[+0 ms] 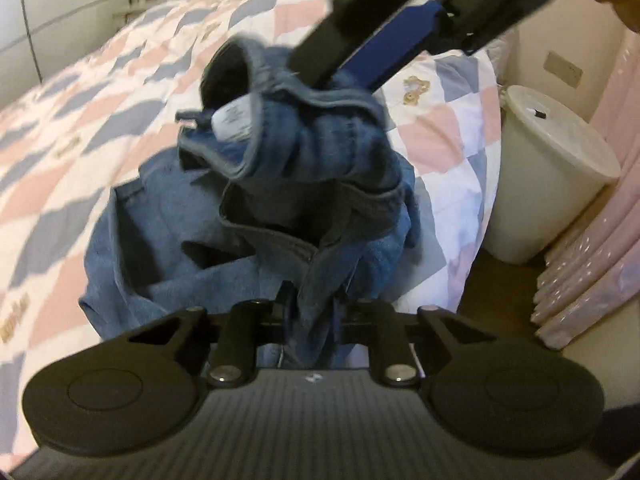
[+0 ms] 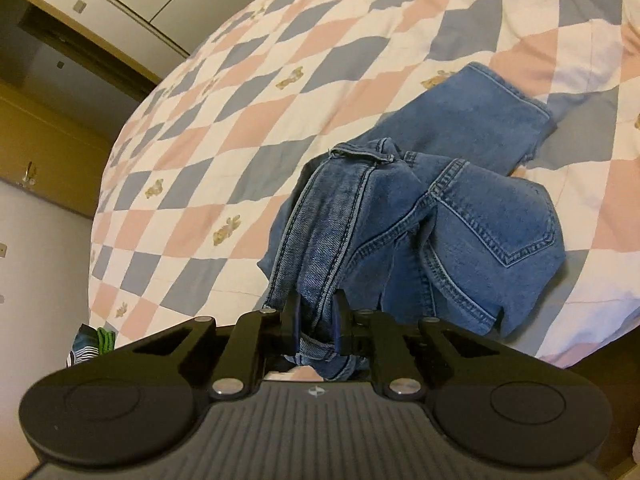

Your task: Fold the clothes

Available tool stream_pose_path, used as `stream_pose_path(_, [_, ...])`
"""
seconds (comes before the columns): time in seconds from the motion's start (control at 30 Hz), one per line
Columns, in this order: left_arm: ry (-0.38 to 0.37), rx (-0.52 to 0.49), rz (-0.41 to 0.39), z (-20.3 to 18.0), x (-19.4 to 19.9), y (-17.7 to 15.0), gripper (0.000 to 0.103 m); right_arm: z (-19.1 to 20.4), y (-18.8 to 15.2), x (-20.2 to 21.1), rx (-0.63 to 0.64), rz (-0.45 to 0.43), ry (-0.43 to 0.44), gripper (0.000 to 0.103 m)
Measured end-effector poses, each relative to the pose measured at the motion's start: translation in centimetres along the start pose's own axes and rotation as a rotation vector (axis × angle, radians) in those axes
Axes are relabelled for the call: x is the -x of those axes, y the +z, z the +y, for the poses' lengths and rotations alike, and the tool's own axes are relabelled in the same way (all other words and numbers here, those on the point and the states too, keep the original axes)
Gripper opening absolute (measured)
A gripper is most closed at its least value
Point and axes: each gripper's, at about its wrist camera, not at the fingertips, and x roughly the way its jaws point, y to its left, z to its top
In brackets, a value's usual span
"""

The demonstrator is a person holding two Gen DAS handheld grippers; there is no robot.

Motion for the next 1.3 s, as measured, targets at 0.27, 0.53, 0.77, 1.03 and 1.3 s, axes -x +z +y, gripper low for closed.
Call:
stream_pose_path(0.27, [0.058, -0.024, -0.015, -0.2, 0.8, -1.0, 0.013, 4.2, -2.4, 0.1, 0.350, 0.007, -0.017, 0.062])
stream_pose_path(0.53, [0.101, -0.014, 0.004, -0.4, 1.4, -2.7, 0.012, 4.5, -1.9, -6.9, 0.276, 0.145, -0.082, 0.027])
stream_pose_path(0.77, [0.121, 0.375, 0.089, 7.1, 3.7, -2.7, 0.026, -3.3, -4.0, -1.8, -0.029, -0.006, -0.285, 0.008])
stream_pose_path(1.03, [0.173, 0.667, 0.126, 18.2, -0.7, 4.7, 0.057, -12.3, -6.1, 0.4, -0.298, -0.065, -0.171, 0.009])
stream_pose_path(1.3, [0.241, 0.585, 0.366, 20.2, -10.2, 7.3, 0.050, -13.9, -5.6, -1.8, -0.309, -0.062, -0.061, 0.024])
